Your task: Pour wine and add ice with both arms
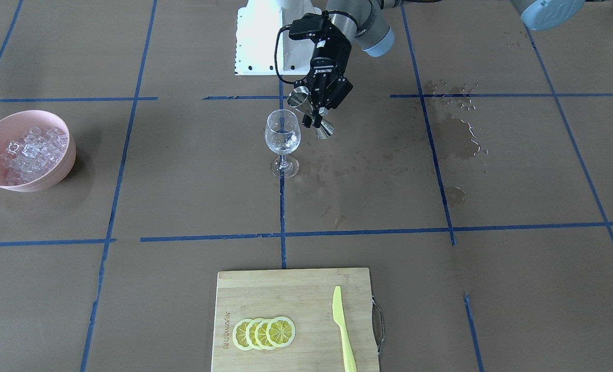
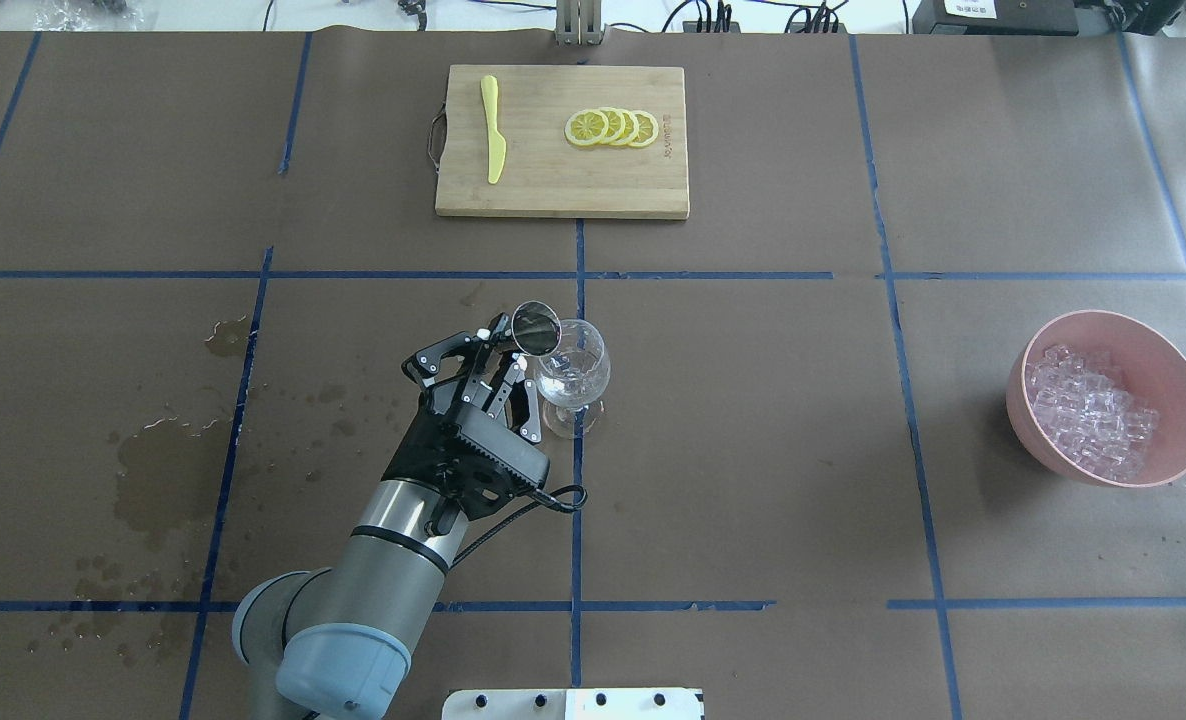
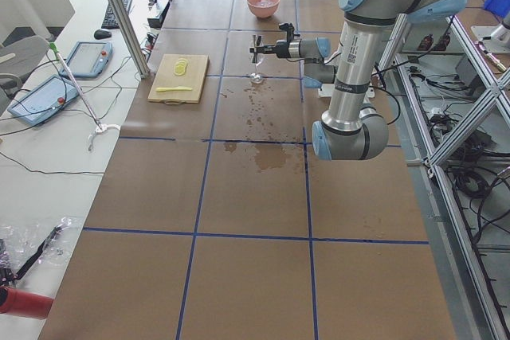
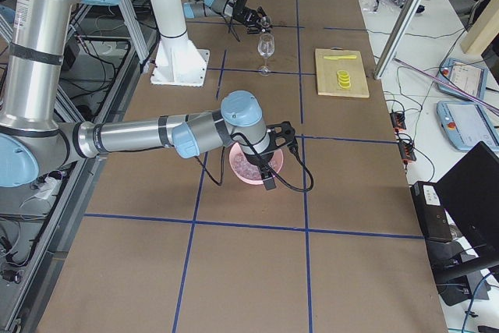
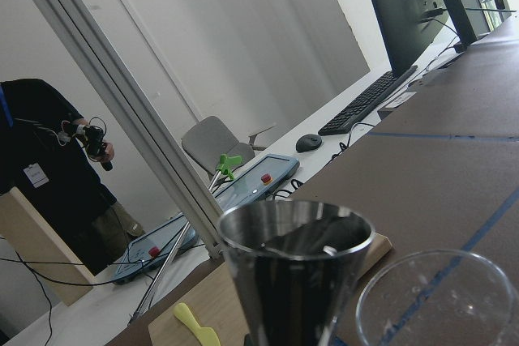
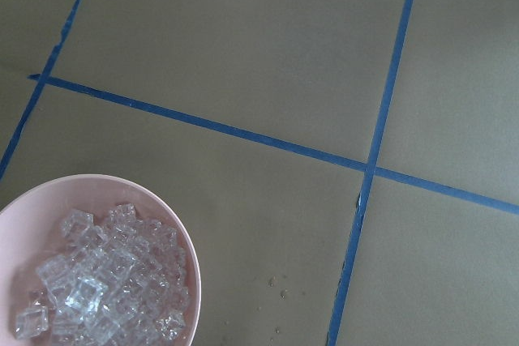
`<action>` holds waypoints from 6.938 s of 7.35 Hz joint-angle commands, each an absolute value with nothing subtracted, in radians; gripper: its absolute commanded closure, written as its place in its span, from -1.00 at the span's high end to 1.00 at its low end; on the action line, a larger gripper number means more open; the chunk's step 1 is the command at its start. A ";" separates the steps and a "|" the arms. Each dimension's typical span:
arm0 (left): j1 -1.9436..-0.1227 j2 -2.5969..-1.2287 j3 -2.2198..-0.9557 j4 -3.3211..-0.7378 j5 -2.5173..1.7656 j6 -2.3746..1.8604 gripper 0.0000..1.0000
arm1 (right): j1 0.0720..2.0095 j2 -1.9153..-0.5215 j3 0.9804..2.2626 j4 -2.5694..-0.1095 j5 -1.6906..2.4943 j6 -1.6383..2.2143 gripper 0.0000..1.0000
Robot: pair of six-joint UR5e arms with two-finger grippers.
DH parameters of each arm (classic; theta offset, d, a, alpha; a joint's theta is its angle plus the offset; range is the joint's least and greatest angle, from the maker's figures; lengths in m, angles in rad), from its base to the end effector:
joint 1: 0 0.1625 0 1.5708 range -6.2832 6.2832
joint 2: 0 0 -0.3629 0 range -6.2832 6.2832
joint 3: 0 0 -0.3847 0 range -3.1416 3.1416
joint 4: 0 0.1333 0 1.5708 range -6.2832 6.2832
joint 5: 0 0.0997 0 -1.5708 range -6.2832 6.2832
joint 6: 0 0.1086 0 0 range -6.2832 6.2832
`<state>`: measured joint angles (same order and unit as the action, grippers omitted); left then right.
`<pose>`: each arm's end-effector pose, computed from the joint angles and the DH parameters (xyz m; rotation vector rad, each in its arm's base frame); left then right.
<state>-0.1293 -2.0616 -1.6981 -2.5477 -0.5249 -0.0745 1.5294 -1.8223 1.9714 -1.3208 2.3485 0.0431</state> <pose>0.5028 -0.2946 0.1586 1.5402 0.3858 0.2344 0.0400 -0.4141 0.4894 0.3459 -0.7824 -0.1536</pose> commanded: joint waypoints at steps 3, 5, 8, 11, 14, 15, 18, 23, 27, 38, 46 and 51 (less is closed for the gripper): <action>-0.129 -2.063 -1.695 -2.530 -0.441 0.163 -1.00 | 1.529 -1.822 1.970 -1.321 2.349 0.043 1.00; -0.127 -2.072 -1.695 -2.530 -0.413 0.308 -1.00 | 1.529 -1.824 1.970 -1.322 2.349 0.044 1.00; -0.127 -2.085 -1.692 -2.528 -0.384 0.394 -1.00 | 1.529 -1.825 1.968 -1.322 2.350 0.043 1.00; -0.127 -2.086 -1.692 -2.530 -0.348 0.535 -1.00 | 1.529 -1.825 1.968 -1.322 2.350 0.043 1.00; -0.127 -2.103 -1.694 -2.530 -0.345 0.722 -1.00 | 1.529 -1.825 1.968 -1.322 2.350 0.043 1.00; -0.127 -2.106 -1.694 -2.530 -0.345 0.757 -1.00 | 1.529 -1.825 1.967 -1.322 2.350 0.043 1.00; -0.126 -2.115 -1.693 -2.530 -0.324 0.909 -1.00 | 1.529 -1.825 1.967 -1.322 2.350 0.043 1.00; -0.130 -2.146 -1.707 -2.708 -0.321 0.934 -1.00 | 1.529 -1.825 1.968 -1.322 2.350 0.043 1.00; -0.137 -2.145 -1.710 -2.865 -0.334 0.629 -1.00 | 1.529 -1.824 1.968 -1.322 2.349 0.043 1.00; -0.147 -1.610 -1.718 -3.397 -0.630 0.207 -1.00 | 1.531 -1.824 1.967 -1.321 2.347 0.040 1.00; -0.146 -1.341 -1.626 -3.519 -0.765 -0.620 -1.00 | 1.540 -1.827 1.971 -1.321 2.347 0.038 1.00; -0.146 -1.457 -1.484 -3.464 -0.698 -0.730 -1.00 | 1.548 -1.829 1.974 -1.321 2.349 0.040 1.00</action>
